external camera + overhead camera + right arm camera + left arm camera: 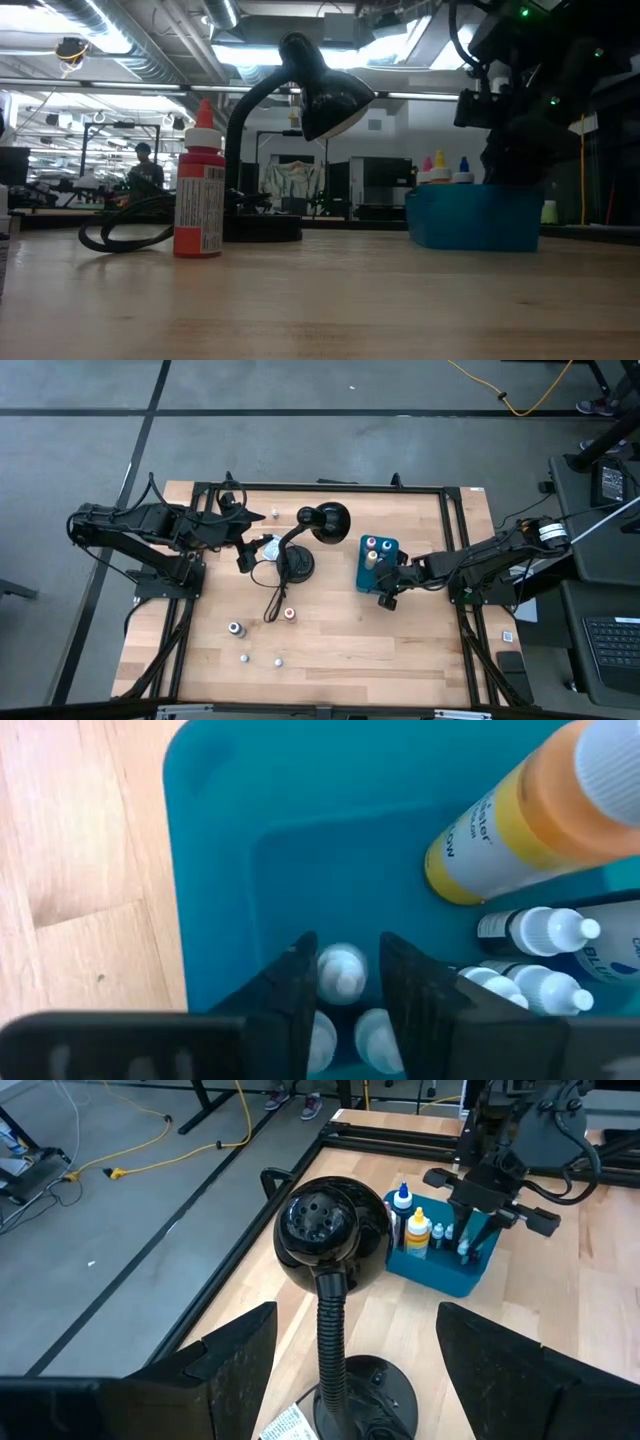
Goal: Pick & Place food coloring
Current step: Put the small brown food coloring bottle into the blue bin, then put the top small pink food coloring bottle into the blue bin
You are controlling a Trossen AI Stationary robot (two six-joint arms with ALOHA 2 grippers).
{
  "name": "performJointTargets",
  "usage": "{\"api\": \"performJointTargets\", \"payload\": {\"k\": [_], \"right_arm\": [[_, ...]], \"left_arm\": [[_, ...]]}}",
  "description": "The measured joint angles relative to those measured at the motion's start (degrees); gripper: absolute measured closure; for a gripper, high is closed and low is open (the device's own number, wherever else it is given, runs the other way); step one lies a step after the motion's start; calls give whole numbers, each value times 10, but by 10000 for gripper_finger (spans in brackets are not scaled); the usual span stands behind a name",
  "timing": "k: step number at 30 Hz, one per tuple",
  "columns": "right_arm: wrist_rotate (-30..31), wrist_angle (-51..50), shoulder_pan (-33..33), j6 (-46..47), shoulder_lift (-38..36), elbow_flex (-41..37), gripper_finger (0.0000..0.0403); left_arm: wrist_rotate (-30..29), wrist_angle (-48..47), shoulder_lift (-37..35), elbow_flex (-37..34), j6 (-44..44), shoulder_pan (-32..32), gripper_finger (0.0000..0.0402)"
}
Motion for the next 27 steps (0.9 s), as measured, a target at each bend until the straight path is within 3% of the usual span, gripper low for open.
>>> {"api": "performJointTargets", "payload": {"k": [11,18,27], "right_arm": [[0,-2,0,0,-7,1,273],[3,-44,0,-20,-25,43,272],[6,-81,0,-41,-27,106,233]], "left_arm": [[-2,0,0,0,1,0,134],[-27,-9,0,0,-8,4,134],[-79,-79,4,0,-46,88,134]]}}
